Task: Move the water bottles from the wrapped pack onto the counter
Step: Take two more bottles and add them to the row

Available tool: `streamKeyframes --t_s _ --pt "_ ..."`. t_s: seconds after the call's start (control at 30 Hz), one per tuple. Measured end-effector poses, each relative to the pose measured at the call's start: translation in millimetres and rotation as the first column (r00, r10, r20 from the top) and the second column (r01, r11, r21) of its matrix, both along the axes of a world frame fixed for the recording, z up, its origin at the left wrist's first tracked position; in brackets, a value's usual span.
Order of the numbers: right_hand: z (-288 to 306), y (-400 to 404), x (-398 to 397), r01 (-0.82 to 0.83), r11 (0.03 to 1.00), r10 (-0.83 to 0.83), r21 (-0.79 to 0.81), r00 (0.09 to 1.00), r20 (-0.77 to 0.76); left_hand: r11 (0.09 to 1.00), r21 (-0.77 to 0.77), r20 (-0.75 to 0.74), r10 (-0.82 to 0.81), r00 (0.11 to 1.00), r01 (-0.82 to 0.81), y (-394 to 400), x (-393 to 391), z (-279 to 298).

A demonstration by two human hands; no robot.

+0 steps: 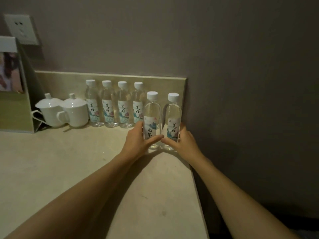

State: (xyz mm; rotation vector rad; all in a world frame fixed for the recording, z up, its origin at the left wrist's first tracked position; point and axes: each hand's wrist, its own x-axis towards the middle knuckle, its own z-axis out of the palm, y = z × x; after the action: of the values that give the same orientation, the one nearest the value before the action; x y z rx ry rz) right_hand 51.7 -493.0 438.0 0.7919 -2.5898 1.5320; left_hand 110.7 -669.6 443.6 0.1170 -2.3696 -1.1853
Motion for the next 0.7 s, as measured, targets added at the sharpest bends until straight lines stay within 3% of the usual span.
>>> streamKeyframes --t_s 0.23,0.7 --pt "4 5 14 0.067 0.996 -0.072 0.057 0.994 0.080 0.979 -0.095 0.146 -0.167 0.975 0.182 -30 1 -1" --pt "6 -19 -1 0.267 0.956 -0.264 0.120 0.964 -0.044 0.998 -0.053 0.055 -0.016 0.998 0.019 -22 -20 0"
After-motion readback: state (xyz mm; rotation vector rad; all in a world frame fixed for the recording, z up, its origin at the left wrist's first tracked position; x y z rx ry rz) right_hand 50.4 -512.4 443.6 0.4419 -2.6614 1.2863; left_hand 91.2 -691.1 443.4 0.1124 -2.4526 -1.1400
